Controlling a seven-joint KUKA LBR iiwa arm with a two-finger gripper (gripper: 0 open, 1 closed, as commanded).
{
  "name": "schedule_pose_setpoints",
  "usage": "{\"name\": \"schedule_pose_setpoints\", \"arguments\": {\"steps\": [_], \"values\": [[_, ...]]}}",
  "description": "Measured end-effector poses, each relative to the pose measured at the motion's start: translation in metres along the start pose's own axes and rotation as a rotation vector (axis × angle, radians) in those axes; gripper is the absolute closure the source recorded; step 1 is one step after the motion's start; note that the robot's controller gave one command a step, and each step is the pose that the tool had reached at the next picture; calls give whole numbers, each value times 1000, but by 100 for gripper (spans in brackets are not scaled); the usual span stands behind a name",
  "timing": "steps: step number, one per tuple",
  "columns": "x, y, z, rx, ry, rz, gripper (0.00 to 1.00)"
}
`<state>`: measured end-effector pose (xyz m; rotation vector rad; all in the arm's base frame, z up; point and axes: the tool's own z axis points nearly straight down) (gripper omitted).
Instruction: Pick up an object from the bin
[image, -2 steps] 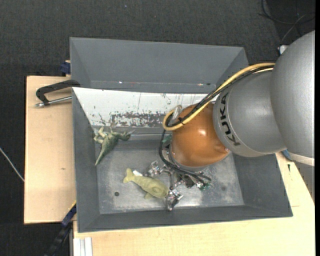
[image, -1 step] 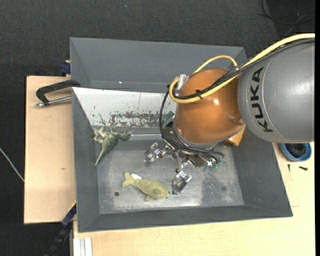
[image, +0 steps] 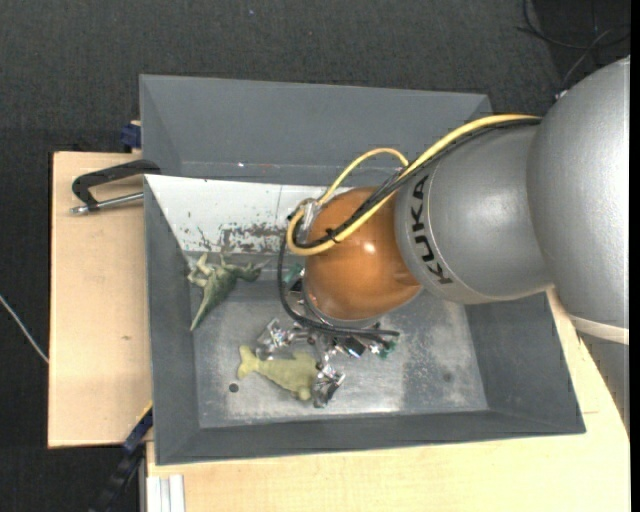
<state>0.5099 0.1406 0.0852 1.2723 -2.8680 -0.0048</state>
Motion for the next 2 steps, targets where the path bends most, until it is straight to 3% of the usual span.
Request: {"name": "schedule_pose_setpoints", "arguments": {"steps": [1,2], "values": [[-1,-2,-6,5,-7,1,100],[-20,10,-160,12,-14,-270,100]]}}
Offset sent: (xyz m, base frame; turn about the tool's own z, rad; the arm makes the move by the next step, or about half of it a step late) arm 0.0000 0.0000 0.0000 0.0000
